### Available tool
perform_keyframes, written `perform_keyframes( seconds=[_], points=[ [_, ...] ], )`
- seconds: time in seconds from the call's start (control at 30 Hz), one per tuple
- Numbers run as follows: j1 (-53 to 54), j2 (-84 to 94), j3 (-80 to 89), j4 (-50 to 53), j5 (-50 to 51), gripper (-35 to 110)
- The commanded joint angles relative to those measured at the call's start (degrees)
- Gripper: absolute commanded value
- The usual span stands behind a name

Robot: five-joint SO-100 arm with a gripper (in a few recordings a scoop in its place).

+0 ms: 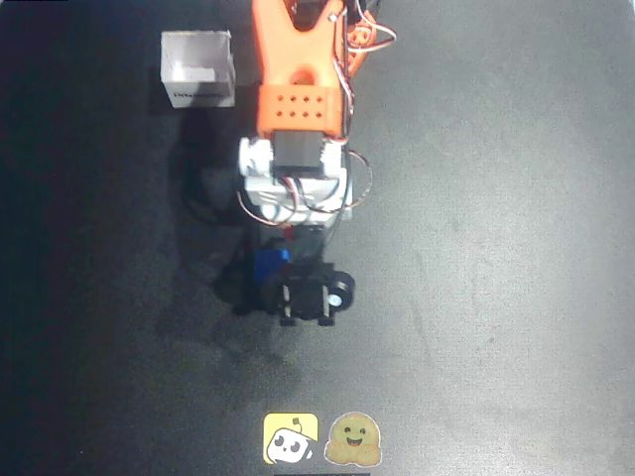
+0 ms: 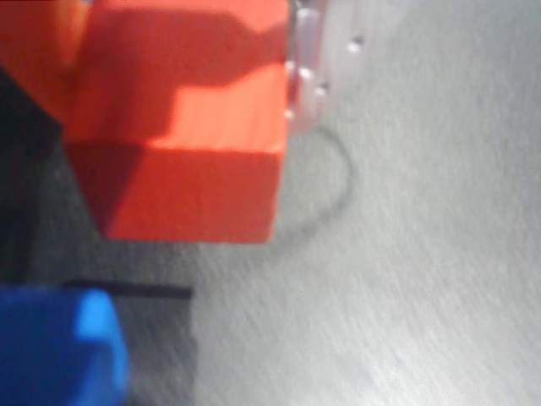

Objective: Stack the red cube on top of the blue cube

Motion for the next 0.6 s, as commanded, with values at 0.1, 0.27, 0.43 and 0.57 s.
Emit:
perform_keyframes(
  seconds=[0.1,0.27,0.43,0.57],
  points=[
    [3.25,3.08,-2.29,0.09,-1.85,0],
    [5.36,2.2,-2.29,-0.79,-3.25,0],
    [6.24,3.43,-0.18,-0.88,-3.34,0],
    [6.94,7.38,3.16,-0.53,-3.43,0]
  ],
)
